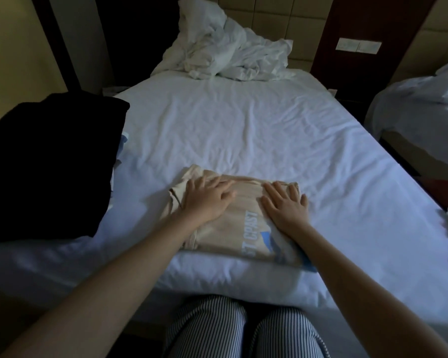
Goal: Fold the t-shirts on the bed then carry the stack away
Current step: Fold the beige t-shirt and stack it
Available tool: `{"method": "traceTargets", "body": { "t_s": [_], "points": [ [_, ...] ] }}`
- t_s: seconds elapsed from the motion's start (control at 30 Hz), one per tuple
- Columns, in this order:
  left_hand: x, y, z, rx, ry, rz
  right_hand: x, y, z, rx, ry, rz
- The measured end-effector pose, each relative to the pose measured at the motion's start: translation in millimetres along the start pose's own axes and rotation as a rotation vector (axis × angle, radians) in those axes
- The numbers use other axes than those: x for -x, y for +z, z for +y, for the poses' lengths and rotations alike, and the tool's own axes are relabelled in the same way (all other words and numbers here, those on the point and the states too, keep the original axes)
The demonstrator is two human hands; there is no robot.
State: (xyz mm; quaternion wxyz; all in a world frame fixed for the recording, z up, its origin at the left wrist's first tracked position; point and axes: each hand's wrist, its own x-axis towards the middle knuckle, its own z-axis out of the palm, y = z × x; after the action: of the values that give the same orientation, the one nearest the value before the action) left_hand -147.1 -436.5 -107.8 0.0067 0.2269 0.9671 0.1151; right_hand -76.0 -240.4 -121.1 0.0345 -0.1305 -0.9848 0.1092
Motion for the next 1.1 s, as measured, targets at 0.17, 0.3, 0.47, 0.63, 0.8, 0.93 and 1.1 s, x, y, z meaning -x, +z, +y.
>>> {"method": "traceTargets", "body": {
  "t_s": [0.17,0.3,0.47,0.63,0.8,0.93,1.1],
  "points": [
    [90.3,-0.4,29.0,0.657,0.108,0.115,9.5,-16.0,-14.2,0.041,-0.233,0.251],
    [155.2,-0.5,61.2,1.564,-0.418,0.107,-7.1,-33.0,-34.5,0.075,-0.369,0.211],
    [149.3,14.1,62.7,1.971,-0.85,0.067,-26.4,-15.7,-54.0,0.121,-0.216,0.001],
    [111.7,27.0,67.8,1.938,-0.77,0.25,-21.6,0.4,-51.0,0.06,-0.182,-0.024],
    [90.7,33.1,85.3,1.597,-0.783,0.523,-6.3,-3.7,-57.8,0.121,-0.135,0.116],
    [81.1,31.6,78.6,1.506,-0.75,0.506,12.1,-7.9,-58.8,0.101,-0.075,0.171],
    [72.4,8.9,35.6,1.404,-0.626,0.293,44.6,-31.0,-57.5,-0.05,0.141,0.066]
  ]
}}
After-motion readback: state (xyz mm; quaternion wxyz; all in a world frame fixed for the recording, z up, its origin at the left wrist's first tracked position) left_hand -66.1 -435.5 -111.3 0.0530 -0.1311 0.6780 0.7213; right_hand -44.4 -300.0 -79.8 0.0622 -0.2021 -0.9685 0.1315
